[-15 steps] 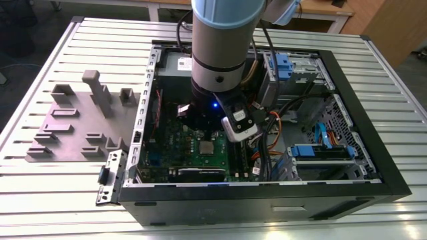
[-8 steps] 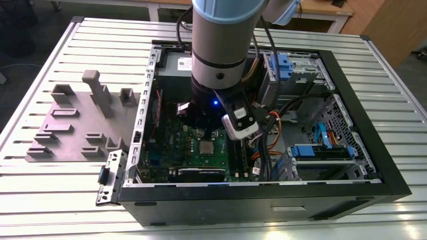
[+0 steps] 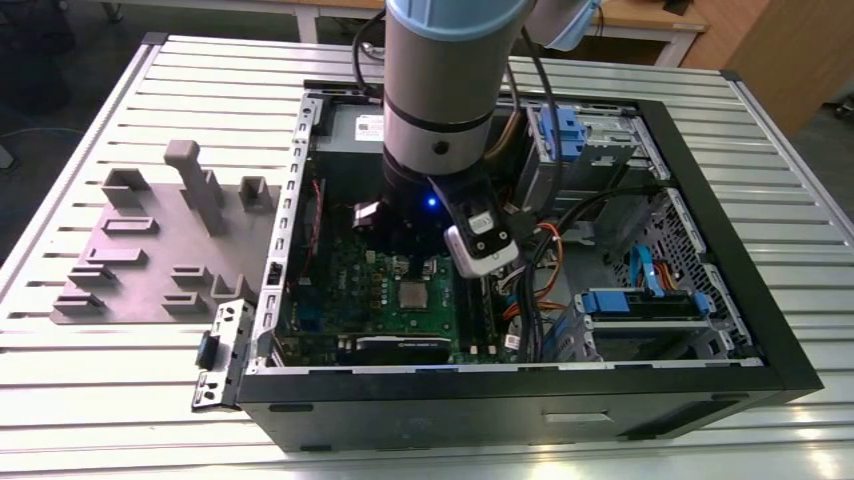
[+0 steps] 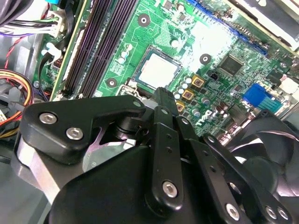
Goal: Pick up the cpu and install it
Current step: 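Close the cpu cover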
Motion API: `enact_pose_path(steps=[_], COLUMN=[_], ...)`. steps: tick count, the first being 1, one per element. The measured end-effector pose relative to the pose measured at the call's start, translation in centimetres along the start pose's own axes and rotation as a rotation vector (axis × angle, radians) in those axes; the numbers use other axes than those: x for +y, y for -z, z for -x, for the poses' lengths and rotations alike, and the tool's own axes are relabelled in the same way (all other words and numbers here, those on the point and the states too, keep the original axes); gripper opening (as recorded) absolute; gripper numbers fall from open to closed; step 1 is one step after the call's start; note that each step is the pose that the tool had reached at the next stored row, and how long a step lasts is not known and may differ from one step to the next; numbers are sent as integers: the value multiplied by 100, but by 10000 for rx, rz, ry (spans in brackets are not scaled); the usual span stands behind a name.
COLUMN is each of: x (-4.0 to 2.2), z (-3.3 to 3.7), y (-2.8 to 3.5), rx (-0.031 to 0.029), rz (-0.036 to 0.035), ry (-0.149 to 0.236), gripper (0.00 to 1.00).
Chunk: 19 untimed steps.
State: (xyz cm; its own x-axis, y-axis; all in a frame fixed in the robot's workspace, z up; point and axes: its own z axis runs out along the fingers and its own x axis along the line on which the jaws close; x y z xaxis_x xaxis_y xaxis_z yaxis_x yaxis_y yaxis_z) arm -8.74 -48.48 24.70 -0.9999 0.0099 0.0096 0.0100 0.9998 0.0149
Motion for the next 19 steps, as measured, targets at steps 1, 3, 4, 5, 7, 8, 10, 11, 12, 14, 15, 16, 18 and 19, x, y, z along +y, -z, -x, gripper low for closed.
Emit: enact_pose_path(steps=[1, 3, 4, 5, 7, 8, 10, 11, 12, 14, 15, 16, 18, 19], x=[0, 0, 0, 0, 0, 1, 1, 1, 1, 1, 1, 1, 1, 1], z=[0, 0, 0, 0, 0, 0, 0, 0, 0, -1, -1, -1, -1, -1], y=[4, 13, 18, 22, 31, 36, 43, 47, 50, 58, 62, 65, 72, 75], rx=[0, 0, 0, 0, 0, 0, -1, -1, 0, 0, 0, 0, 0, -1], rz=[0, 0, 1, 0, 0, 0, 2, 1, 0, 1, 1, 0, 1, 1], ry=[0, 0, 0, 0, 0, 0, 0, 0, 0, 0, 0, 0, 0, 1], gripper=[11, 11, 11, 11, 11, 11, 11, 11, 11, 11, 11, 11, 11, 11])
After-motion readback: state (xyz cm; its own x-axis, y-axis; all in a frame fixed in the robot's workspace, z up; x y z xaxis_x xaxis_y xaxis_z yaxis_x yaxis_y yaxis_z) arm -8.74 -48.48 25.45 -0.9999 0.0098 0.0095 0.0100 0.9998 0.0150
